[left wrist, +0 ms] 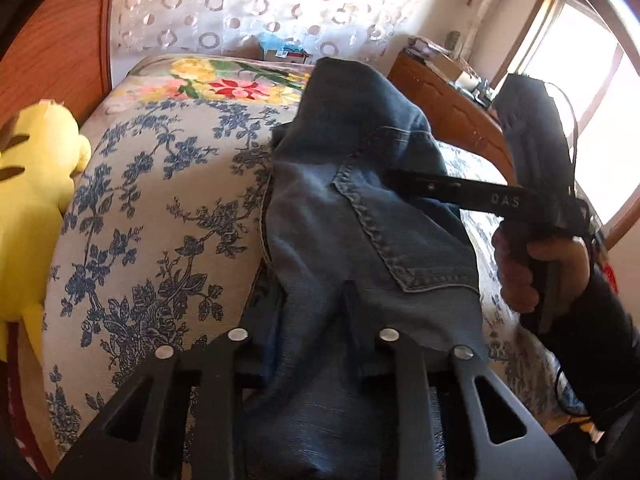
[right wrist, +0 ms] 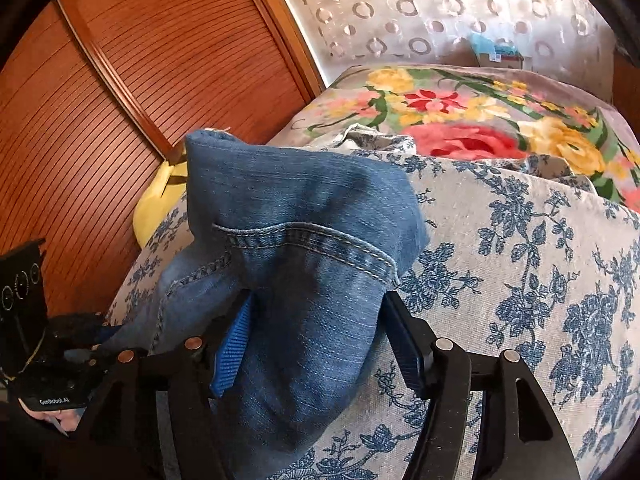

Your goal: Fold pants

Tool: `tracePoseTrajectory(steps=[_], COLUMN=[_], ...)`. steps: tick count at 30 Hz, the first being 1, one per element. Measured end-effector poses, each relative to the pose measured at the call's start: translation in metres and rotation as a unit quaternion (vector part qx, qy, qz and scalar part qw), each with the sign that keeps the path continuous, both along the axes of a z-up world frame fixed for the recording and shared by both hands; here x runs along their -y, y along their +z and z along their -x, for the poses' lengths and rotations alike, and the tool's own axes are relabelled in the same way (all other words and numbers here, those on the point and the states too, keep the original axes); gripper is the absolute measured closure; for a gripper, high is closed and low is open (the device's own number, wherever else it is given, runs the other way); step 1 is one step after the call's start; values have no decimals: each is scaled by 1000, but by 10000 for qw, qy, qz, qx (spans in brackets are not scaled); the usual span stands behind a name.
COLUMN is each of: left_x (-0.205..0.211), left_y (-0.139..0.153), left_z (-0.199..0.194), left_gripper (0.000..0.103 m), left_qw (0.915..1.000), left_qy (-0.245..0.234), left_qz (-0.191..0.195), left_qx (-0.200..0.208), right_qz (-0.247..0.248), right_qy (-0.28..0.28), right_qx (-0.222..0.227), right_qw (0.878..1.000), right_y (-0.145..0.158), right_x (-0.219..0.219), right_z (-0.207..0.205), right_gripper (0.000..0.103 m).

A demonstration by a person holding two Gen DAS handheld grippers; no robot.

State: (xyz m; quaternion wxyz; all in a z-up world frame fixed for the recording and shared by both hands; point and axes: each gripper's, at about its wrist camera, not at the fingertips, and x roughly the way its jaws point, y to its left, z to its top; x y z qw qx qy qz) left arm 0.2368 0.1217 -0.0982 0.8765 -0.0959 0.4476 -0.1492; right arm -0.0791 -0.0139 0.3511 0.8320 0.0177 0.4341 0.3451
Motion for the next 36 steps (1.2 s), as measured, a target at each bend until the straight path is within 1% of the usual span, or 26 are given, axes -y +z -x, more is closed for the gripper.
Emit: tracePoseTrajectory(steps=[1,2,3,6,8,10,16,21,26,29,32,34,35,36], left_x=[-1,-3,-5,-12,-16,-23,-55,-86,-100,-98,-97,-96,-97,-97], left_y=[2,2,4,10,15,21,40,48,55,51,39,34,33,35], left_z=[1,1,3,8,13,19,34,36,22,3,-19,-27,-29,-30], left_gripper=[84,85,89,93,93,93,94,94,94,94,94,94,94,94], left_qw=[10000,9999,9999,9997,9995,9989,9958,9927,9911,9910,9913,9902,9899,9899], left_qy=[73,101,112,184,224,327,735,1038,1109,1070,1032,1054,1055,1053], left_qz=[21,54,59,127,124,153,115,32,-199,-420,-611,-776,-820,-817], left_qx=[22,22,53,130,202,287,532,619,707,680,544,479,477,489], right_qz=[-55,-132,-123,-69,-164,-155,-290,-441,-591,-595,-375,-142,-28,15], right_qy=[93,141,154,253,353,444,855,1059,1004,871,683,577,530,516], right_qx=[-34,-50,14,328,543,762,1034,1131,1128,1137,1078,895,779,691], right_qw=[9999,9998,9998,9991,9978,9960,9905,9869,9868,9879,9911,9942,9956,9963], right_y=[0,1,4,13,24,32,45,45,35,29,16,5,-1,-6], right_x=[-1,-1,-2,-10,-17,-30,-77,-107,-119,-123,-128,-131,-130,-128], right_z=[-1,-3,-3,0,4,7,2,0,-13,-22,-36,-47,-53,-58], right_gripper=[59,62,68,80,82,83,83,83,83,82,75,66,65,62])
